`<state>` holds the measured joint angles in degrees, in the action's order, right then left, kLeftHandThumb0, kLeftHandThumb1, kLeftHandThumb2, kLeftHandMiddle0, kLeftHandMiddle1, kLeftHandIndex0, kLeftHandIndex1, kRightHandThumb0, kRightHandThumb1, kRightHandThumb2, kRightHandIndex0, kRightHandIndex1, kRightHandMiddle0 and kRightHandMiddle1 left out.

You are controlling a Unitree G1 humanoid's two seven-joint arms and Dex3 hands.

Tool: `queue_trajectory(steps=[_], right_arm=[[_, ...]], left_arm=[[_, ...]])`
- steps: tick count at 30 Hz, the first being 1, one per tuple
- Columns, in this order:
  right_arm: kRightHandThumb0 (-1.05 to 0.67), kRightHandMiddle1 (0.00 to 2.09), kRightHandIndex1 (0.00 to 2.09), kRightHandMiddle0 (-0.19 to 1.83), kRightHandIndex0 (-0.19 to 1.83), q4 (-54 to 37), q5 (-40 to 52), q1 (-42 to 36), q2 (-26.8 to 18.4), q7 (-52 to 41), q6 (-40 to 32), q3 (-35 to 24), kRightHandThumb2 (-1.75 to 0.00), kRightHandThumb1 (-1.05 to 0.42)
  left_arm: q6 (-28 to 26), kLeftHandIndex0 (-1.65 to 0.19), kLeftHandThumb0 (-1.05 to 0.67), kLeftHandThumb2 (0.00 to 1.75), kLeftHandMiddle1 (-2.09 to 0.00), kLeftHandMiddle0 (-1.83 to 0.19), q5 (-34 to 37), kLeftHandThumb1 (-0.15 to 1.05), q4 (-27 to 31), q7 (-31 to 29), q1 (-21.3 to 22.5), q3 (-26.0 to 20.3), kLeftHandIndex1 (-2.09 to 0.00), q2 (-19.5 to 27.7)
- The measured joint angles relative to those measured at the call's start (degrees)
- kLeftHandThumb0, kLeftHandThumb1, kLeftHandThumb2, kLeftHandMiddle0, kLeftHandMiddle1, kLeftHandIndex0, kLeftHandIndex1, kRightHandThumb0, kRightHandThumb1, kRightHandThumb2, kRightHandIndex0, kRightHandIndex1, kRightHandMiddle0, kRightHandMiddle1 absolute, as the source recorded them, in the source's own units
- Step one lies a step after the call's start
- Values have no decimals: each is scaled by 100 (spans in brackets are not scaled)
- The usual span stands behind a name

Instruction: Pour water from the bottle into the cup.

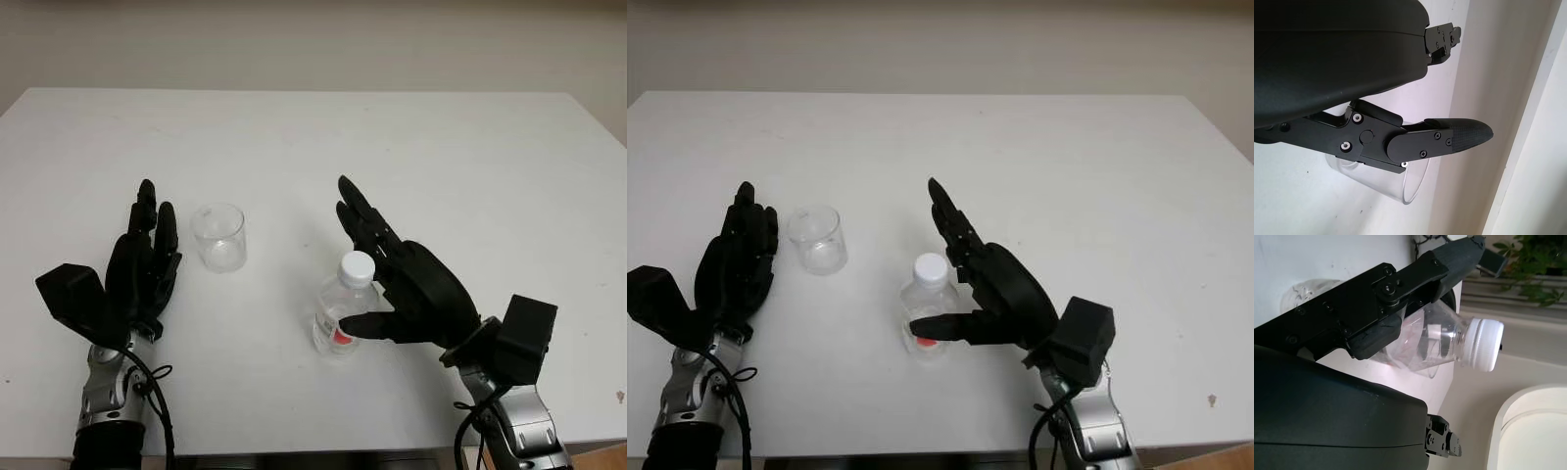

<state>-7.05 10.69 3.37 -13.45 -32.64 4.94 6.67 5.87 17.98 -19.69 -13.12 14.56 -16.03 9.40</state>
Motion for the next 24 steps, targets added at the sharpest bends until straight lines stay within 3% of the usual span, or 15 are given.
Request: queue_trajectory(steps=[9,13,15,17,18,21,24], right_arm=[[-89,0,0,-19,-19,64,19,154,-71,-274,263,34,-5,-80],[-84,22,13,8,3,114,-77,162,-29,-195,267,111,-5,-78],[-83,82,37,-9,8,195,-142,163,11,-162,295,166,-5,-79],[-81,116,76,-15,-2,261,-164,164,16,-164,325,205,-5,-79],[-79,130,105,-14,-7,281,-163,169,16,-175,326,216,-5,-77],[-79,141,132,-9,-8,394,-158,235,13,-256,327,242,-5,-77],[-80,139,136,-7,-8,463,-158,329,-6,-372,345,246,-5,-77]], left_arm=[[144,17,-71,49,-5,16,-3,105,-63,4,64,0,-5,-36],[147,17,-71,49,-6,16,-8,105,-66,38,68,0,-5,-53],[176,16,-71,49,-6,16,-26,105,-66,70,68,0,-5,-66],[198,17,-71,50,-5,16,-54,105,-66,91,68,0,-5,-71],[210,16,-71,51,-5,16,-68,105,-66,96,68,0,-5,-71],[267,16,-71,50,-5,16,-75,105,-66,97,67,-1,-6,-72],[334,16,-71,50,-5,17,-78,105,-66,98,66,-1,-5,-76]])
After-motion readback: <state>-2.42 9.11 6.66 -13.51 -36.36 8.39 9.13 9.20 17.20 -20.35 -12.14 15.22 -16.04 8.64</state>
